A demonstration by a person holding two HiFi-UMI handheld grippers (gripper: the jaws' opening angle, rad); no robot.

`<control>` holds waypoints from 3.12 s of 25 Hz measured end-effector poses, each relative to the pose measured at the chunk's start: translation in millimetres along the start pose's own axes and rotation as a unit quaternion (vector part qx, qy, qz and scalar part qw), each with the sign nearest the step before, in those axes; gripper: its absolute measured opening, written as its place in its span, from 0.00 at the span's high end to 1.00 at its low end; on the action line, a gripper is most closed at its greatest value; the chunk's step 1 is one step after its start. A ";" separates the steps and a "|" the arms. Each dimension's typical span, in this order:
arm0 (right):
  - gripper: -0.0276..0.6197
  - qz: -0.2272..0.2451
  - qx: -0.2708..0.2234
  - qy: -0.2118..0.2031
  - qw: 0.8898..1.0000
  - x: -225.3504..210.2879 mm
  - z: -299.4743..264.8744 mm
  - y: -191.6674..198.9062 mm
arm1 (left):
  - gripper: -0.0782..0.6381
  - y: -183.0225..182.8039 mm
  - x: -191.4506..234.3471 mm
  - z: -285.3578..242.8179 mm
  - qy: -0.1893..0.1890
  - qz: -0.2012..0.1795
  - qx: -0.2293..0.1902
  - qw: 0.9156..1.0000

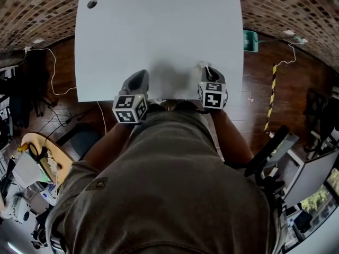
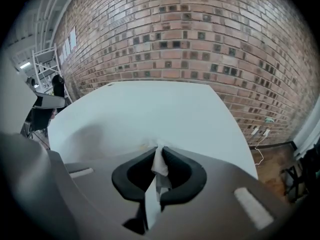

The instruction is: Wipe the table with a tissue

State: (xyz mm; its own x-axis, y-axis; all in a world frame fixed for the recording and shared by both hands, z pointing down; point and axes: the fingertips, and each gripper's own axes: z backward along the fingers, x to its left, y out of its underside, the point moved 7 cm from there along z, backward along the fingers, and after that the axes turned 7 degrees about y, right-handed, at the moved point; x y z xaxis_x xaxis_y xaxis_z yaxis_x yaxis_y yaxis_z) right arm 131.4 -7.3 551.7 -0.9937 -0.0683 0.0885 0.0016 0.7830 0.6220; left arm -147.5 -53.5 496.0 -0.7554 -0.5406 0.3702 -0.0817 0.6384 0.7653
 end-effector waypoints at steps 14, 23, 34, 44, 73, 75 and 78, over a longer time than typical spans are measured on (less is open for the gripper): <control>0.91 0.030 -0.010 -0.036 0.999 42.4 -9.6 -17.2 | 0.89 6.2 19.7 34.7 -0.045 0.015 -0.017 0.999; 0.91 0.077 -0.009 -0.099 0.992 99.7 -4.3 -15.8 | 0.89 11.6 34.9 54.1 -0.056 0.025 -0.028 0.998; 0.91 0.029 0.008 -0.032 0.999 52.8 8.8 1.5 | 0.89 4.4 23.0 35.9 -0.005 0.001 -0.024 1.000; 0.91 0.000 -0.009 0.016 1.000 40.9 37.9 7.5 | 0.89 4.8 15.4 33.0 0.033 -0.009 -0.025 0.999; 0.91 0.002 -0.219 -0.108 0.970 -21.0 210.3 41.7 | 0.89 56.1 -156.6 88.2 -0.025 -0.017 -0.119 0.992; 0.91 0.004 -0.223 -0.114 0.968 -27.1 216.2 46.1 | 0.89 59.4 -166.5 92.3 -0.030 -0.016 -0.126 0.991; 0.91 0.008 -0.230 -0.118 0.966 -28.8 224.7 49.7 | 0.89 62.1 -174.5 100.7 -0.033 -0.020 -0.134 0.990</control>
State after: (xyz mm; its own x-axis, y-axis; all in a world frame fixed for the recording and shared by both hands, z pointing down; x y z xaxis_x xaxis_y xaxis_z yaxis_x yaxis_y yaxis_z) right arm 135.0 172.6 405.2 -0.9908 0.1276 -0.0456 0.0125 0.4217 0.9066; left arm -86.2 135.7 425.9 -0.7962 -0.5203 0.3089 0.0571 0.4436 0.8944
